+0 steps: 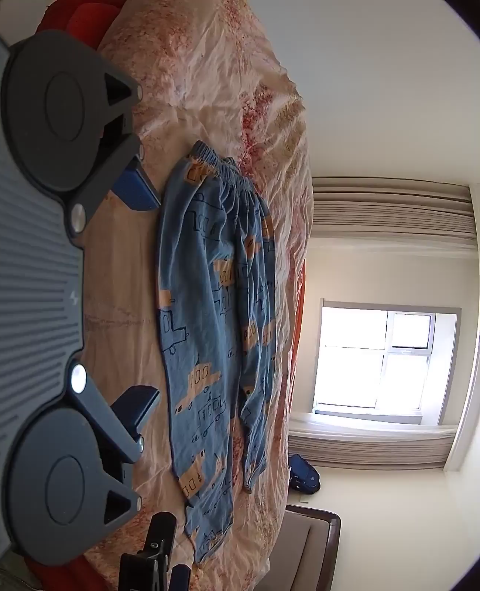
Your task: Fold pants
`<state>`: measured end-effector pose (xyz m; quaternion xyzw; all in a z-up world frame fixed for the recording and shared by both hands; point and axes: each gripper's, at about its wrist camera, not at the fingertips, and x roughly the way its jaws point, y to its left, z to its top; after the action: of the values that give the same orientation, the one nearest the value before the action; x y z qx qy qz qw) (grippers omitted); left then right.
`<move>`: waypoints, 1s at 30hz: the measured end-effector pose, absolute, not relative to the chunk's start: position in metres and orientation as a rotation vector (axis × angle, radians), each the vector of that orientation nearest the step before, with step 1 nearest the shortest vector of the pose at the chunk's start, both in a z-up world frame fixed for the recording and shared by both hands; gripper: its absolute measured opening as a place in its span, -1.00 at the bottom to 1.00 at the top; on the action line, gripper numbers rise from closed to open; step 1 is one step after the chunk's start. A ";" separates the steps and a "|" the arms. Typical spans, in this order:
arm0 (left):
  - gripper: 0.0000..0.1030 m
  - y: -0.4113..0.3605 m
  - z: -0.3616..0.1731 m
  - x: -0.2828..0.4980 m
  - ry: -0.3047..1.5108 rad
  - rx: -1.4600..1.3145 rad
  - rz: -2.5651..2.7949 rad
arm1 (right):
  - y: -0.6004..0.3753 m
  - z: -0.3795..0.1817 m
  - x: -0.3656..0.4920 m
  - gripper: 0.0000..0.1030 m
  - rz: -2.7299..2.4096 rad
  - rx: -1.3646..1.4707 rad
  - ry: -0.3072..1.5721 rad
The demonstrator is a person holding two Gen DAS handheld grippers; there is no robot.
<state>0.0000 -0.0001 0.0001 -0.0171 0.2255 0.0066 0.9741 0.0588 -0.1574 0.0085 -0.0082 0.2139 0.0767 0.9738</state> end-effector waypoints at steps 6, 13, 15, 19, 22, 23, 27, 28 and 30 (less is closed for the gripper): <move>0.99 0.001 0.001 0.000 0.449 -0.035 0.019 | -0.157 0.009 0.059 0.99 0.156 -0.022 0.434; 0.99 -0.002 0.003 0.003 0.455 -0.032 0.017 | -0.159 0.009 0.060 0.99 0.152 -0.022 0.436; 0.99 -0.005 0.004 0.003 0.458 -0.030 0.019 | -0.159 0.009 0.060 0.99 0.152 -0.022 0.436; 0.99 -0.002 0.003 0.000 0.456 -0.030 0.008 | -0.159 0.008 0.060 0.99 0.151 -0.022 0.435; 0.99 -0.002 0.001 0.001 0.459 -0.028 0.008 | -0.159 0.008 0.060 0.99 0.152 -0.022 0.436; 0.99 -0.001 0.001 0.001 0.459 -0.028 0.007 | -0.159 0.008 0.060 0.99 0.151 -0.022 0.436; 0.99 -0.002 0.001 0.000 0.458 -0.026 0.008 | -0.159 0.008 0.060 0.99 0.151 -0.022 0.437; 0.99 -0.002 0.001 0.000 0.458 -0.027 0.008 | -0.159 0.008 0.060 0.99 0.151 -0.022 0.437; 0.99 -0.001 0.001 0.000 0.457 -0.027 0.007 | -0.158 0.008 0.060 0.99 0.151 -0.022 0.438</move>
<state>0.0001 -0.0013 0.0006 -0.0132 0.2263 0.0033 0.9740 0.0602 -0.1585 0.0083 -0.0108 0.2171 0.0746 0.9732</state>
